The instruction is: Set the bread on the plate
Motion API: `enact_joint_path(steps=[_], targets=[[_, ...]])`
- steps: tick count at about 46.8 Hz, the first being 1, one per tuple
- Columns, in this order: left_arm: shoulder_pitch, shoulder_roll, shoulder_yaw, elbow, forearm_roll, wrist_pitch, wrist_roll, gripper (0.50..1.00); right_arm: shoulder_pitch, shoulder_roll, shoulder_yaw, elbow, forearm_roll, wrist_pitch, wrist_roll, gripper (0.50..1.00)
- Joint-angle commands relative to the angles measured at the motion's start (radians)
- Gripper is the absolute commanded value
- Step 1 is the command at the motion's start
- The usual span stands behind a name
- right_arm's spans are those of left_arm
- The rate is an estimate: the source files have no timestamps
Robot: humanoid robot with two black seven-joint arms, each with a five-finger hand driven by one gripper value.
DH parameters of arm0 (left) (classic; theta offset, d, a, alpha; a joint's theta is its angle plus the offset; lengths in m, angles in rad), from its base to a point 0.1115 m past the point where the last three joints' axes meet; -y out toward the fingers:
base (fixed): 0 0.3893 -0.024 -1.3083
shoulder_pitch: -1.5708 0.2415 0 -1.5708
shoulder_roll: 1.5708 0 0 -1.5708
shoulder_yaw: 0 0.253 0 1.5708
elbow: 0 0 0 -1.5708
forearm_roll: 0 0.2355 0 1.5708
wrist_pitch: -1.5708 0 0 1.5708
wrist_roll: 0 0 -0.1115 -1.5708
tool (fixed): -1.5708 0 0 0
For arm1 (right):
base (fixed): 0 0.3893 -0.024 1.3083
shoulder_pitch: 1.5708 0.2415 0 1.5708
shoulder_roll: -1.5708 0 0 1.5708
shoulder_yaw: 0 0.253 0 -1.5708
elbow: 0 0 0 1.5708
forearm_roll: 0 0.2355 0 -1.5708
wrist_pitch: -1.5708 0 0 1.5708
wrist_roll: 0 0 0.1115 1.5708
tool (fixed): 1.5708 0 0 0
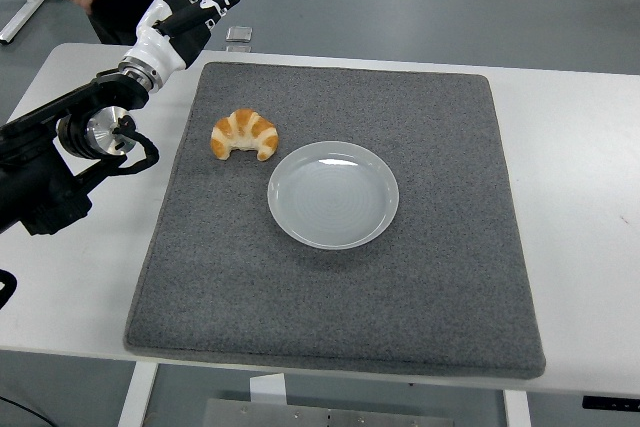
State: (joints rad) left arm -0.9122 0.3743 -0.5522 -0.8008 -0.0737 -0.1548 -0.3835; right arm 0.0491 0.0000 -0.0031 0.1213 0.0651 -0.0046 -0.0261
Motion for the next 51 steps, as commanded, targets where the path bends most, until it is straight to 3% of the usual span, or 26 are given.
enact_joint_path(steps=[1, 51], targets=[[-0.002, -0.001, 0.001, 0.000, 0.000, 0.000, 0.000, 0.992, 0.000, 0.000, 0.000, 0.000, -0.001, 0.000, 0.000, 0.952], [0.000, -0.003, 0.002, 0.000, 0.002, -0.002, 0.001, 0.992, 0.000, 0.000, 0.000, 0.000, 0.001, 0.000, 0.000, 0.952]])
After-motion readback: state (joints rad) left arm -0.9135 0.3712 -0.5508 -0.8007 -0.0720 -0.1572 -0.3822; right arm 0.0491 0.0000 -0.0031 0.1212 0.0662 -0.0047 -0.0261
